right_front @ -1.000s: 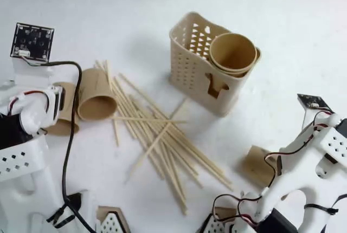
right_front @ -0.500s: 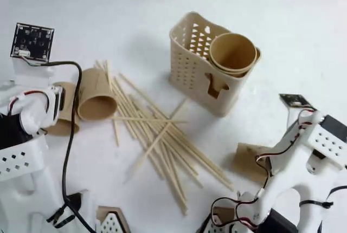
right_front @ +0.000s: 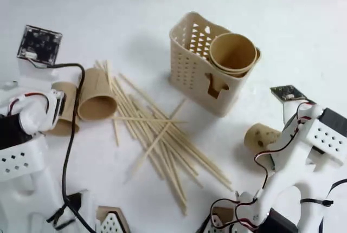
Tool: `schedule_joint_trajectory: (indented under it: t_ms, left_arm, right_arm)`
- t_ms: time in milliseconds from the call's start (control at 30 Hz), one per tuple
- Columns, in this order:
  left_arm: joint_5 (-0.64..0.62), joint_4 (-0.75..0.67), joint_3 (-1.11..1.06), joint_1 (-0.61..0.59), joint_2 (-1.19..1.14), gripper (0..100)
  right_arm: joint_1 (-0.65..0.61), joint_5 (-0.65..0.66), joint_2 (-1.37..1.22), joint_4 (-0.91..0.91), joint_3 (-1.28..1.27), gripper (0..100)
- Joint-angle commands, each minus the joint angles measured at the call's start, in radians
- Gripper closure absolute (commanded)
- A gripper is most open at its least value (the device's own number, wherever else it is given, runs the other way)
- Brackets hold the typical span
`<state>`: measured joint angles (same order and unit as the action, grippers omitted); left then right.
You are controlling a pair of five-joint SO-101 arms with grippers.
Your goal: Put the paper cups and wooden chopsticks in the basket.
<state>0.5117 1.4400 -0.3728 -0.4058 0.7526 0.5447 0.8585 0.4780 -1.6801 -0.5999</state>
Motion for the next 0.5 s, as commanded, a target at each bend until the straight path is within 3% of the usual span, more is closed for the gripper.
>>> schedule_joint_trajectory:
  t_ms: [0, 200, 467]
  left_arm:
    - [0.13, 0.078, 0.121, -0.008, 0.015, 83]
    - [0.324, 0.104, 0.14, -0.045, -0.012, 83]
    - [0.612, 0.097, 0.16, -0.173, -0.349, 74]
  right_arm:
    - [0.01, 0.034, 0.035, -0.024, 0.103, 97.8]
    - [0.012, 0.034, 0.035, -0.024, 0.143, 97.8]
    - [0.01, 0.034, 0.027, -0.021, 0.141, 97.8]
